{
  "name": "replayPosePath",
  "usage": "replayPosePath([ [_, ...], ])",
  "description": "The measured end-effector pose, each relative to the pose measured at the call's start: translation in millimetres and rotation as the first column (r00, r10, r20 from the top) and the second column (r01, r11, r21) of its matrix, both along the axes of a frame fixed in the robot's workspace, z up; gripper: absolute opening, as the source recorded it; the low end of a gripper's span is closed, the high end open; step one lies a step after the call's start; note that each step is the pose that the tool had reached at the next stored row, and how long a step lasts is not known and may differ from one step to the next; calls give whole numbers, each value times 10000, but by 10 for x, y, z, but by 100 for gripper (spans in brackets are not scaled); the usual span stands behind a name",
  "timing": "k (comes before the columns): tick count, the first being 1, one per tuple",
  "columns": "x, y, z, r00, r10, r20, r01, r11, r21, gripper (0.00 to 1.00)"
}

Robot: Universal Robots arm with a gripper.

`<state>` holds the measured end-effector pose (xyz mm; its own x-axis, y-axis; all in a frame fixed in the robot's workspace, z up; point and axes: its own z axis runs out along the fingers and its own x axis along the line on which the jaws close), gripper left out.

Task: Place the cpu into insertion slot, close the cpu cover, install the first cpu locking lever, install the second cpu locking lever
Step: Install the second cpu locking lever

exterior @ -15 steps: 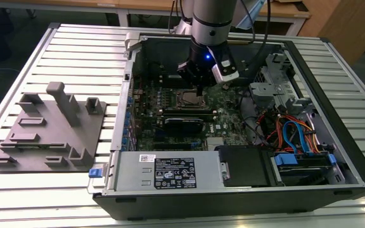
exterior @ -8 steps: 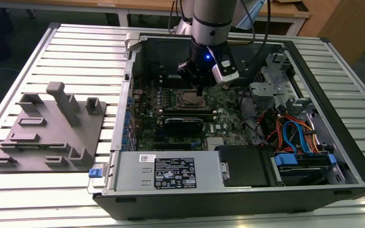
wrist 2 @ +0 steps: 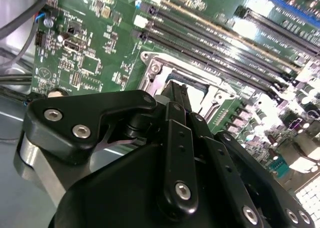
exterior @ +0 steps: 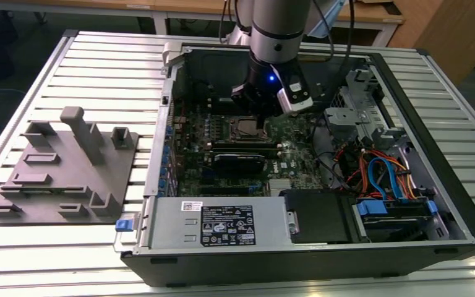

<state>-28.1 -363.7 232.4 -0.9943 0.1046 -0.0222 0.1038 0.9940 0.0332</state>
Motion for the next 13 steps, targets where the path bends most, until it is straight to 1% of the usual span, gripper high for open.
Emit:
replayPosePath([
  [1,2,-12,0,10000,0,-8,0,10000,0,10],
  [2,5,-20,0,10000,-1,-37,1,10000,-6,10],
  [3,8,-20,-2,9999,30,-103,-30,10000,-10,10],
  [4,8,-20,-2,9998,118,-154,-118,9999,-16,10],
  [5,8,-21,-3,9996,226,-191,-226,9997,-17,10],
  [6,8,-21,-3,9992,342,-215,-343,9994,-18,10],
  [10,8,-25,-5,9977,645,-220,-646,9979,-15,10],
  [13,8,-53,-4,9976,661,-221,-661,9978,-15,10],
])
